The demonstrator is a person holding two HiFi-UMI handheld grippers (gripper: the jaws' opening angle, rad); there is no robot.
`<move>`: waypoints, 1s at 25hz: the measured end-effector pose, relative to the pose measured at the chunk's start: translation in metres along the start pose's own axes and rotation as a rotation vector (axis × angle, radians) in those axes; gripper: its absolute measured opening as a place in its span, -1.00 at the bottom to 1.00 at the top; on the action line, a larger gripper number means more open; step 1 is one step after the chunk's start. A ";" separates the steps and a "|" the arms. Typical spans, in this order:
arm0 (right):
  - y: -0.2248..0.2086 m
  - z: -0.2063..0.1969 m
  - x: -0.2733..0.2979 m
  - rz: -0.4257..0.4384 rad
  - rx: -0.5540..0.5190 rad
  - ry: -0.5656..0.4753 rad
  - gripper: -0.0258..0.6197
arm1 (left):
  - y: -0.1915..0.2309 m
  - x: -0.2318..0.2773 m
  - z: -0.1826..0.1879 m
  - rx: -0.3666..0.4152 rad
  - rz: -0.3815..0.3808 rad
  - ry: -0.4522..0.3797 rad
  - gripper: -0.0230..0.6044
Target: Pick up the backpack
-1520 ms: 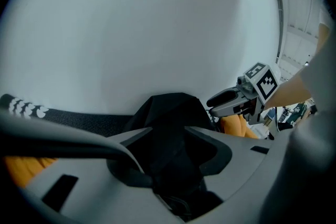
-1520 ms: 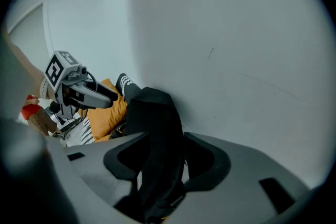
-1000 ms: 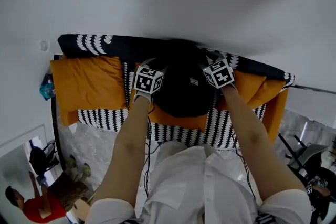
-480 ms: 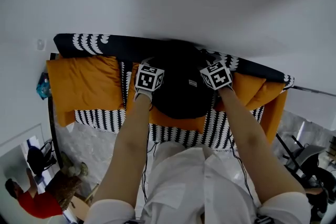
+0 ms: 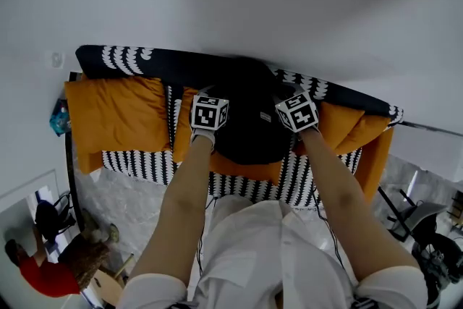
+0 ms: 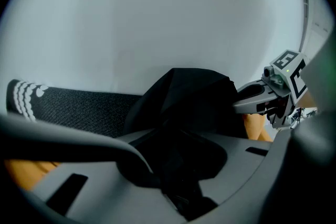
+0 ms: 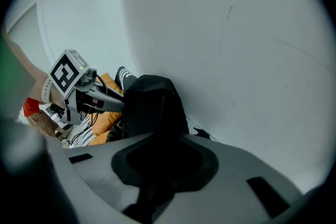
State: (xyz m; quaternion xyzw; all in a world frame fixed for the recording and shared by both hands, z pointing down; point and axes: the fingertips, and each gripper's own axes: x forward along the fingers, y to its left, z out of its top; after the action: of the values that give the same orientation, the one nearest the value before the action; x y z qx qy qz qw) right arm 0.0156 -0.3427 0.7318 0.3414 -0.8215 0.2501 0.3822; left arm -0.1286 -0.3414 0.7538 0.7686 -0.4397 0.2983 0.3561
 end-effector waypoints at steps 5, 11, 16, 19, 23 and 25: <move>0.014 -0.005 -0.008 0.011 0.026 -0.007 -0.75 | -0.011 -0.008 -0.010 -0.024 -0.009 0.005 -0.71; 0.030 -0.014 -0.023 0.028 0.068 -0.028 -0.77 | -0.023 -0.023 -0.023 -0.042 -0.034 0.010 -0.75; 0.041 -0.023 -0.040 0.041 0.092 -0.043 -0.77 | -0.033 -0.039 -0.032 -0.040 -0.066 0.011 -0.76; 0.048 -0.028 -0.049 0.043 0.099 -0.048 -0.77 | -0.039 -0.049 -0.039 -0.030 -0.079 0.017 -0.76; 0.058 -0.036 -0.062 0.045 0.118 -0.062 -0.78 | -0.049 -0.062 -0.047 -0.019 -0.087 0.026 -0.76; 0.064 -0.041 -0.070 0.046 0.129 -0.069 -0.78 | -0.053 -0.069 -0.051 -0.015 -0.092 0.028 -0.76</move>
State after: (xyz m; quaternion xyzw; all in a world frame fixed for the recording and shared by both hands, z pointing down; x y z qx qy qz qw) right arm 0.0194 -0.2485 0.6906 0.3549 -0.8238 0.2995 0.3252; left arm -0.1188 -0.2486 0.7143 0.7811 -0.4011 0.2888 0.3815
